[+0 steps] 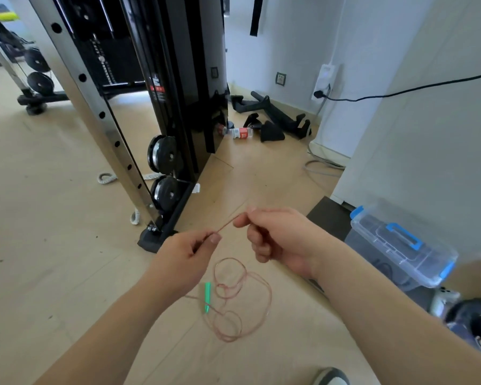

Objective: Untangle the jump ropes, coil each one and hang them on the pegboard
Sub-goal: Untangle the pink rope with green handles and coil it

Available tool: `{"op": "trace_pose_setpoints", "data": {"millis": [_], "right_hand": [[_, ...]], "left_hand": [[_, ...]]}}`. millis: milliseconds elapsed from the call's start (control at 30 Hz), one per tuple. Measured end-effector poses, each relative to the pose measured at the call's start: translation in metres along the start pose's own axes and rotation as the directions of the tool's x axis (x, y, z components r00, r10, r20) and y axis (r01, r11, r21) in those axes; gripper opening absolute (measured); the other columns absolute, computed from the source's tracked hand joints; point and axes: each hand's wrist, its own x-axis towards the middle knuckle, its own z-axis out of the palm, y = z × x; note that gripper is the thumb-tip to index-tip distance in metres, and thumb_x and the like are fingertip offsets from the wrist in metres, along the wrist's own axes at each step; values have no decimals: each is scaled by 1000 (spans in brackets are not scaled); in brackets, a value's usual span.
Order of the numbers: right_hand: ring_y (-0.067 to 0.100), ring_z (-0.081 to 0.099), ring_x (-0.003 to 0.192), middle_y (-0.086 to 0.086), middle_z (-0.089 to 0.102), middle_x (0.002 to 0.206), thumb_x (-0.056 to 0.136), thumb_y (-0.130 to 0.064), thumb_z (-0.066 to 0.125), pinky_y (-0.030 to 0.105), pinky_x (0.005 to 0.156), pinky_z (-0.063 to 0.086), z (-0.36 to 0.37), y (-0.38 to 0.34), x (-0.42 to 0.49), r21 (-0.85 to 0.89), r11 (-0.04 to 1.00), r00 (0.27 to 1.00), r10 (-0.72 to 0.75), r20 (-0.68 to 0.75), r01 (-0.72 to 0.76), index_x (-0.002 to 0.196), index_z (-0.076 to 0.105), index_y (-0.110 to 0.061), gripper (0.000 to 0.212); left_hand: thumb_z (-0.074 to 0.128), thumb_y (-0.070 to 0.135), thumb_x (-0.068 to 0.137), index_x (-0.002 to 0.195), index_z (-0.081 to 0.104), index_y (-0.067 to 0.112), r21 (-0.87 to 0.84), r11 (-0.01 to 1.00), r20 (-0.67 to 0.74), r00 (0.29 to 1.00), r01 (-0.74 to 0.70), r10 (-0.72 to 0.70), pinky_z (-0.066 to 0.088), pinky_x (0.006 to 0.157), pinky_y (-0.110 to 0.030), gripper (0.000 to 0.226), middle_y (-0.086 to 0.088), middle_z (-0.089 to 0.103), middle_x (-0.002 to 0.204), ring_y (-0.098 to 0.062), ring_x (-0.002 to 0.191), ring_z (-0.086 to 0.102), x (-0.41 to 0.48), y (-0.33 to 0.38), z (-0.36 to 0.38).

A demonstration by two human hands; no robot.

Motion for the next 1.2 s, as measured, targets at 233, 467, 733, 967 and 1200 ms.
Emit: {"op": "trace_pose_setpoints", "data": {"millis": [233,467,733,967,1200], "right_hand": [[30,77,101,20,78,109,109,-21,50,40,88,62,-4,7,11,392,914,990,-52,-134,101,112,67,2,29],[16,71,115,-5,80,111,93,-46,73,45,111,48,-7,18,33,-24,968,914,-244,-326,249,109,78,-20,31],[22,67,70,11,79,95,109,-38,47,32,58,48,18,5,34,18,972,952,-227,-203,236,117,70,-19,31],[20,34,49,9,47,61,105,-33,54,34,53,22,23,0,20,18,981,980,-191,-55,192,89,69,-11,31],[19,36,45,10,48,58,104,-35,56,32,51,24,20,-1,7,67,989,987,-136,85,130,78,68,-12,36]], "left_hand": [[49,38,104,66,47,26,311,939,264,963,-144,60,36,57,-30,40,10,47,53,-6,55,45,-2,36,18],[60,44,99,85,68,24,64,987,332,936,-150,121,46,57,-26,25,3,65,69,-5,55,51,-13,46,2],[61,57,93,121,60,22,24,988,372,916,149,-147,61,67,-36,44,5,69,76,-12,60,71,11,19,-27],[72,45,87,103,54,29,22,982,93,978,187,-188,56,87,-39,29,7,67,101,-14,93,65,20,7,-24],[54,8,102,111,67,18,-338,932,147,972,-126,185,53,100,-41,19,2,76,101,-14,103,71,16,24,-8]]}}
